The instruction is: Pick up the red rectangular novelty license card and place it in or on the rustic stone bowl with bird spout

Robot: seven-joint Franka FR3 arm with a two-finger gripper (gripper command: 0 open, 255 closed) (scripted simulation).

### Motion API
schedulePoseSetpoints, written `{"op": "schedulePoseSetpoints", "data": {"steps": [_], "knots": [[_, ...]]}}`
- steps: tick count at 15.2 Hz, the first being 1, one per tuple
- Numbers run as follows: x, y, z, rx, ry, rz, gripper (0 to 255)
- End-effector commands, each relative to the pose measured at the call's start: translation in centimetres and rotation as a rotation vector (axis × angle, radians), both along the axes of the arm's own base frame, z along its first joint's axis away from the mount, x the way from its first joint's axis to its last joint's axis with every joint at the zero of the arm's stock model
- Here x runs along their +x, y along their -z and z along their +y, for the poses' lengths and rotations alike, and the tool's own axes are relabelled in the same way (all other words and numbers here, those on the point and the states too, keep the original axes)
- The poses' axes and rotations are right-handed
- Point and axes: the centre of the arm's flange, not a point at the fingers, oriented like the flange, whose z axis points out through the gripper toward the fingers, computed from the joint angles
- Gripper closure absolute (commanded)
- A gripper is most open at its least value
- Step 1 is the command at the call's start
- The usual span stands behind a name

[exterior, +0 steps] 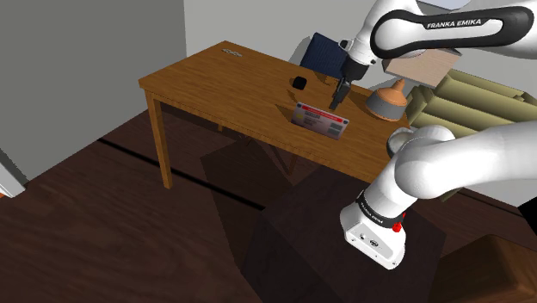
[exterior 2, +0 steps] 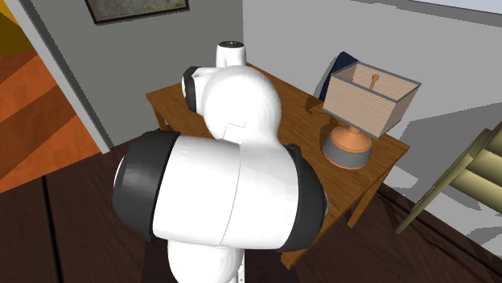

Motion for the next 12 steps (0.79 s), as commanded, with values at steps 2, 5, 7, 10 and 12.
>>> {"op": "schedulePoseSetpoints", "data": {"steps": [2, 5, 7, 10, 12], "knots": [[0.3, 1.8, 0.0, -0.001, -0.018, -0.003, 0], [0.4, 3.4, 0.1, -0.001, -0.018, -0.003, 0], [0.5, 4.2, 0.1, -0.001, -0.018, -0.003, 0], [0.5, 4.2, 0.1, -0.001, -0.018, -0.003, 0], [0.5, 4.2, 0.1, -0.001, -0.018, -0.003, 0]]}}
